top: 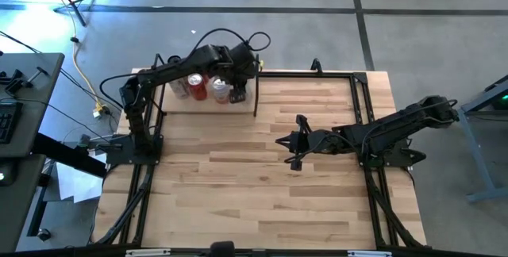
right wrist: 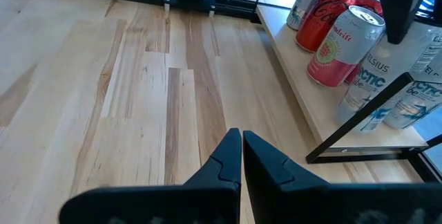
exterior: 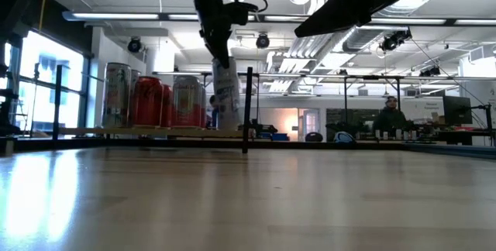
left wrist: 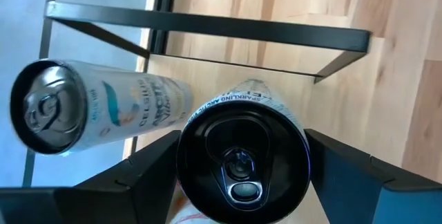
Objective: Place canned beverage on shelf
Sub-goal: Put the white-blue soda can on the shelf aligned with the other white-blue soda can
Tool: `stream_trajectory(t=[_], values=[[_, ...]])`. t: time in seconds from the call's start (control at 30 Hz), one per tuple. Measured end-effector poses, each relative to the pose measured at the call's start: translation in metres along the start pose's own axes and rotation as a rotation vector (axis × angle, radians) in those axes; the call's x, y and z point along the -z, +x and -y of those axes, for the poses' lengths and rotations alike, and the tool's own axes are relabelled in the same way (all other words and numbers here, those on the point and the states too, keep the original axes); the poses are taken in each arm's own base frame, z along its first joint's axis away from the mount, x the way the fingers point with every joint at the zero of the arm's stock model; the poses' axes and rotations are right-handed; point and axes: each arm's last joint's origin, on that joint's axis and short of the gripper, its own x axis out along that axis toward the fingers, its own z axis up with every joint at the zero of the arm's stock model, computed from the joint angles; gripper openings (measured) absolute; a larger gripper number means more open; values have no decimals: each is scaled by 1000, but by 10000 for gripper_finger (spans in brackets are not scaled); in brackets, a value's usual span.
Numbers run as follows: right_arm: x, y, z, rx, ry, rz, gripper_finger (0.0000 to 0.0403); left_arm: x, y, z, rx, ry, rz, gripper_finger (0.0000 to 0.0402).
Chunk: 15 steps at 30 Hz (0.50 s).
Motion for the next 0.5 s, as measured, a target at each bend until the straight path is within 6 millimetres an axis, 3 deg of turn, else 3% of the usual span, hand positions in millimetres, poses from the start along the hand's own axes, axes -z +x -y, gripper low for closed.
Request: stream_trajectory(t=[0.5], values=[[0, 0, 0, 0, -2, 0, 0, 4, 1, -9, -10, -11, -8, 277]])
